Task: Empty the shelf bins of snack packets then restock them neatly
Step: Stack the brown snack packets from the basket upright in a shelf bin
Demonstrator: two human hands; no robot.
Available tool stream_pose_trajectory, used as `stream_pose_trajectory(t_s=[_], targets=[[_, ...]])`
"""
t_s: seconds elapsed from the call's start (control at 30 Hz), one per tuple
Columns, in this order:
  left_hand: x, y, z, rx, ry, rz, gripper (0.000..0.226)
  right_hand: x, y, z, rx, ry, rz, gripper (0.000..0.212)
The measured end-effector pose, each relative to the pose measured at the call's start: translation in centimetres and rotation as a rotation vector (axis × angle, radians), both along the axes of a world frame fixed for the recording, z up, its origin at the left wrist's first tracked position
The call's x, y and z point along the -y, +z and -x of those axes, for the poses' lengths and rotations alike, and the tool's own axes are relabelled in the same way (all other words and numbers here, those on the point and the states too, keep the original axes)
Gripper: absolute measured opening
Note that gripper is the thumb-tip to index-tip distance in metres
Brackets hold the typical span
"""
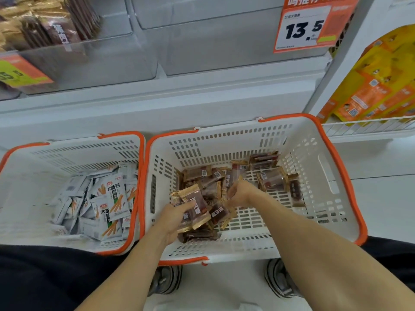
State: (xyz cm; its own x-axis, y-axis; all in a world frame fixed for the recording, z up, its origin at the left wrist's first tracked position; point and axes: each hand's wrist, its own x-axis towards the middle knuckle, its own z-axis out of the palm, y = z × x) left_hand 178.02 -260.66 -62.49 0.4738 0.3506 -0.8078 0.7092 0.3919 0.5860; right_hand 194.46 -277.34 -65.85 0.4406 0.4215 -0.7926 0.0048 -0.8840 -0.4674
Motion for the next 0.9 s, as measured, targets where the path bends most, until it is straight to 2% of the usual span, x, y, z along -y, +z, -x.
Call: stream_pose_trajectory(t_s=[0.07, 0.1, 0.17, 0.23, 0.3, 0.37, 0.47, 0.53, 0.67, 0.8, 0.9], targets=[[-0.8, -1.9, 0.7, -0.057, -0.09, -0.014, 0.054, 0.6, -1.5, 0.7, 0.134, -0.065, 0.088, 0.041], [-0.9, -2.1, 0.9, -0.075, -0.128, -0.027, 0.055, 0.6, -2.3, 1.4, 0.119, -0.106, 0.085, 0.049], [-0.7, -1.7, 0.8, -0.089, -0.132, -0.03, 0.033, 0.4, -3.3, 3.4, 0.049, -0.135, 0.063, 0.057], [-0.2, -0.7, 0.6, -0.118, -0.129, -0.041, 0.019, 0.1, -3.9, 4.5, 0.036, -0.148, 0.042, 0.043], [0.0, -0.4, 0.4, -0.125, -0.118, -0.017, 0.02, -0.4, -4.1, 4.3, 0.103, -0.159, 0.044, 0.029], [-0.1, -0.2, 0.3, -0.117, -0.094, -0.007, 0.025, -1.2, -3.4, 2.4, 0.078, -0.164, 0.081, 0.022], [-0.3, -0.3, 0.2, -0.116, -0.09, 0.021, 0.039, -2.1, -1.0, -1.1, -0.086, -0.152, 0.063, 0.024], [-0.4, -0.3, 0.1, -0.105, -0.1, 0.069, 0.03, -2.3, 1.2, -3.1, -0.086, -0.078, -0.039, 0.019], [-0.5, 0.1, -0.4, -0.067, -0.052, 0.128, 0.029, -1.6, 5.5, -5.5, -0.214, -0.113, -0.236, 0.019], [-1.0, 0.6, -0.7, -0.005, 0.017, 0.221, 0.027, -1.2, 7.9, -6.1, -0.157, -0.032, -0.238, 0.014], [-1.1, 0.9, -1.1, 0.034, 0.064, 0.255, 0.027, -1.4, 8.4, -5.9, -0.188, 0.012, -0.23, 0.005]])
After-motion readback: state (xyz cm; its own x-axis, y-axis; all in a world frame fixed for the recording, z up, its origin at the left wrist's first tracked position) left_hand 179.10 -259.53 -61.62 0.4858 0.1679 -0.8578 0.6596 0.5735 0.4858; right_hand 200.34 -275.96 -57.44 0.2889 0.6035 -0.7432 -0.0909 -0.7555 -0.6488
